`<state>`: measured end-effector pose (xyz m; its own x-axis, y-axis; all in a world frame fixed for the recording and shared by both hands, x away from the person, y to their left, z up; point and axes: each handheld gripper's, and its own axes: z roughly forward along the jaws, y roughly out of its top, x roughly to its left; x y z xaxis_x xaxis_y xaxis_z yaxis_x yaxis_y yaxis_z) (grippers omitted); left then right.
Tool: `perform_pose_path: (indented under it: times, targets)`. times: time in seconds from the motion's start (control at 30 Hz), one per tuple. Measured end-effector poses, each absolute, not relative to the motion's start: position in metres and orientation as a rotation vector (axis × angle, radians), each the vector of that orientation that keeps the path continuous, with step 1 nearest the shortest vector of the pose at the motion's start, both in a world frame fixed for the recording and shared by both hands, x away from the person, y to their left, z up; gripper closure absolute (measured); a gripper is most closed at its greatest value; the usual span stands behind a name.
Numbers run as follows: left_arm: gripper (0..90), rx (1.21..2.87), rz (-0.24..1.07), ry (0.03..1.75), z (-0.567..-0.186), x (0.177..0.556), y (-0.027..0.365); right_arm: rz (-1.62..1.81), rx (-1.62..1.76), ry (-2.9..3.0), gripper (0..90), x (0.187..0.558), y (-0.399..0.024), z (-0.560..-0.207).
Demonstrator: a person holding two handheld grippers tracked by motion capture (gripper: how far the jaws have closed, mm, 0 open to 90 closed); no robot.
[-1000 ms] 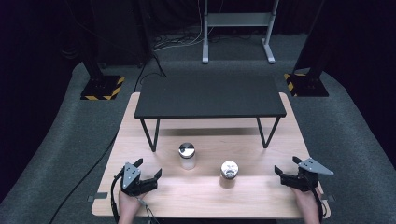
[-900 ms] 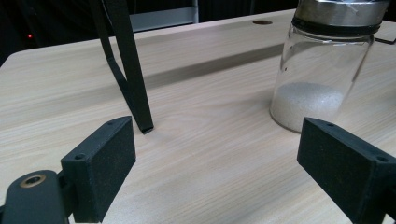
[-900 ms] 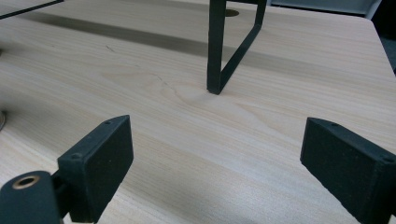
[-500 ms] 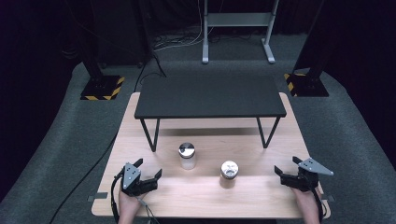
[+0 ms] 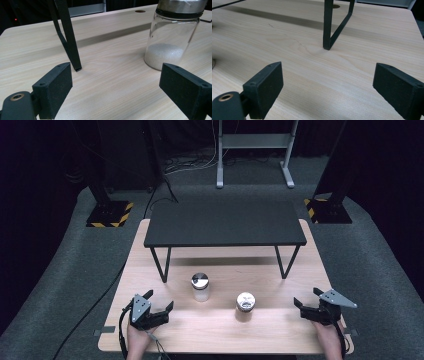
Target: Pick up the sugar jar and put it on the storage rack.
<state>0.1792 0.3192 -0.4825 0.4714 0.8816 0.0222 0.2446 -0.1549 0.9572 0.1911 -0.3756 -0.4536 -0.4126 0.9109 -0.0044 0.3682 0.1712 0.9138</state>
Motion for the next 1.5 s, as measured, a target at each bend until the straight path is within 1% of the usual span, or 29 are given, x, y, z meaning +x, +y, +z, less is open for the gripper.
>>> perform_pose_path:
  times: [0.5,0.87,1.13,1.23,1.5]
  targets:
    - [10.3,1.675,0.766,0.977,-0.482,0.179,0.318,1.215,1.206,1.874,8.1,0.191,-0.376,-0.454]
    - [9.8,1.672,0.748,0.949,-0.479,0.18,0.314,1.216,1.209,1.873,8.1,0.191,-0.376,-0.454]
    - [8.8,1.655,0.75,0.913,-0.467,0.178,0.308,1.215,1.206,1.874,8.1,0.191,-0.376,-0.454]
    - [8.3,1.692,0.743,0.889,-0.458,0.182,0.3,1.215,1.21,1.873,8.1,0.191,-0.376,-0.454]
    - [7.5,1.769,0.718,0.843,-0.448,0.193,0.282,1.212,1.21,1.879,8.1,0.191,-0.375,-0.454]
